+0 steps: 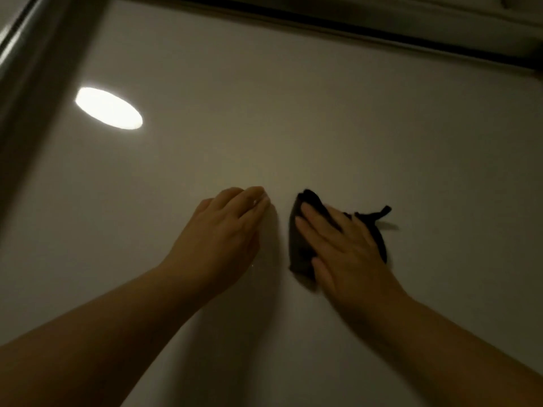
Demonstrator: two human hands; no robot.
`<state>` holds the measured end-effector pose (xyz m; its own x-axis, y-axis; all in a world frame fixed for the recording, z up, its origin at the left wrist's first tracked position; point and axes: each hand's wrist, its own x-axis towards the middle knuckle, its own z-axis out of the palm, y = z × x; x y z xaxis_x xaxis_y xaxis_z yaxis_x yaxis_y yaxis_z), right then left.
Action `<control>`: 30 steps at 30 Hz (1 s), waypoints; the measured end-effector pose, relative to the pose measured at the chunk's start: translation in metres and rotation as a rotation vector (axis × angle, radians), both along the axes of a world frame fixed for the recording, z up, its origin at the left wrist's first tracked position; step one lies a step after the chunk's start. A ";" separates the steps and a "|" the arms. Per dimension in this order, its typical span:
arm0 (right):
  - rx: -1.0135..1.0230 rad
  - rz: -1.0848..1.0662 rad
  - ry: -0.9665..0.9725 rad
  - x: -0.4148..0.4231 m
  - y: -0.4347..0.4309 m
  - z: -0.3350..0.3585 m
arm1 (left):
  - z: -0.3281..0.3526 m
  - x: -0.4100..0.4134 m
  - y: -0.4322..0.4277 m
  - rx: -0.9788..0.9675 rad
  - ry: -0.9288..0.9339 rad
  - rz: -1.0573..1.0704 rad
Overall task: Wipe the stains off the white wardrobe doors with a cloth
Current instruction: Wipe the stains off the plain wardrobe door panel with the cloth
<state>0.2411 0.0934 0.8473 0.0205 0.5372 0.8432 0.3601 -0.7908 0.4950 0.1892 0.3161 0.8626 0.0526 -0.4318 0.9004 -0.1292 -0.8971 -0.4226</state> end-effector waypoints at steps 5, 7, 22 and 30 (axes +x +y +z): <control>0.251 0.009 0.045 -0.003 0.011 0.046 | -0.001 -0.007 0.035 -0.029 0.008 -0.011; 0.396 -0.018 0.088 -0.006 0.042 0.075 | 0.002 -0.010 0.045 -0.056 0.009 -0.025; -0.060 0.049 -0.033 -0.016 0.120 -0.003 | -0.021 -0.032 0.113 -0.153 0.040 0.029; 0.199 0.004 0.107 -0.038 0.189 0.068 | -0.010 -0.044 0.128 -0.230 -0.003 0.076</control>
